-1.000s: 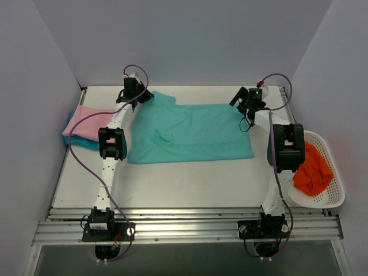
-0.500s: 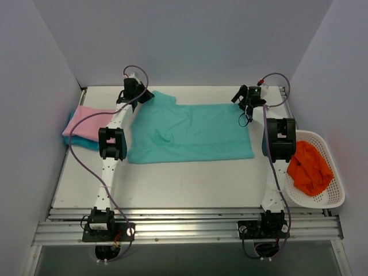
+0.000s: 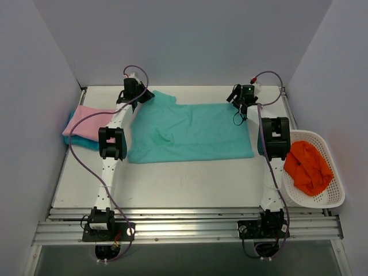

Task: Fold and stack the t-shirts
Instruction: Fold the tshirt

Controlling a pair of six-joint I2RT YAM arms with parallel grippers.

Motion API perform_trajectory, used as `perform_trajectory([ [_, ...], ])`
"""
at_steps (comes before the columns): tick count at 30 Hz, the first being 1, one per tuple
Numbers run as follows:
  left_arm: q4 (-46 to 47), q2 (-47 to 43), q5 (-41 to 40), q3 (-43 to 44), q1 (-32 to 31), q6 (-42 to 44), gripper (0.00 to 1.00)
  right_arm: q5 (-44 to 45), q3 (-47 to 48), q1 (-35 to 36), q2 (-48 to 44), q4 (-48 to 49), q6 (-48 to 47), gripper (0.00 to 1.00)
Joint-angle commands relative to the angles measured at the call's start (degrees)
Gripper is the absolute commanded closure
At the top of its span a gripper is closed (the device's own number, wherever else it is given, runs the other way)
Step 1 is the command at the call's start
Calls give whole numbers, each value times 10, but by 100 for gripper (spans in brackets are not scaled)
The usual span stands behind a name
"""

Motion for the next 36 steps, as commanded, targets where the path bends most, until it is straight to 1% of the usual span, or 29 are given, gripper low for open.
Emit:
perform_trajectory([
  [1, -31, -20, -5, -16, 4, 6, 98, -9, 13, 2, 21, -40, 5, 33],
  [2, -31, -20, -4, -16, 4, 6, 98, -9, 12, 3, 20, -41, 5, 37],
  [3, -31, -20, -5, -17, 4, 6, 98, -9, 12, 2, 21, -41, 5, 45],
  [5, -29, -21, -5, -18, 4, 6, 98, -9, 12, 1, 20, -43, 6, 52],
  [6, -28, -22, -5, -19, 4, 6, 98, -9, 12, 1, 20, -42, 7, 63],
  [8, -28, -22, -5, -21, 4, 6, 98, -10, 12, 1, 21, -41, 6, 76],
  [9, -28, -23, -4, -21, 5, 6, 98, -11, 12, 1, 21, -42, 7, 92],
  [10, -28, -23, -4, -22, 4, 6, 98, -11, 13, 1, 22, -43, 7, 99],
  [15, -20, -26, -2, -24, 5, 12, 98, -15, 19, -2, 24, -44, 4, 100],
  [19, 16, -44, -2, -58, 4, 14, 98, -17, 34, -7, 25, -51, -2, 100],
  [23, -2, -27, 5, -20, 9, 12, 98, -10, 58, -7, 22, -60, -18, 100],
  [25, 3, -30, 11, -21, 11, 10, 98, -10, 68, -7, 19, -65, -22, 100],
  [27, 19, -44, 14, -31, 8, 12, 98, -11, 77, -7, 17, -65, -24, 100],
  [31, 12, -71, 10, -37, 4, 27, 98, -15, 89, -7, 11, -71, -25, 100],
  [36, 9, -115, 10, -58, 2, 34, 98, -20, 77, -6, -7, -72, -28, 100],
])
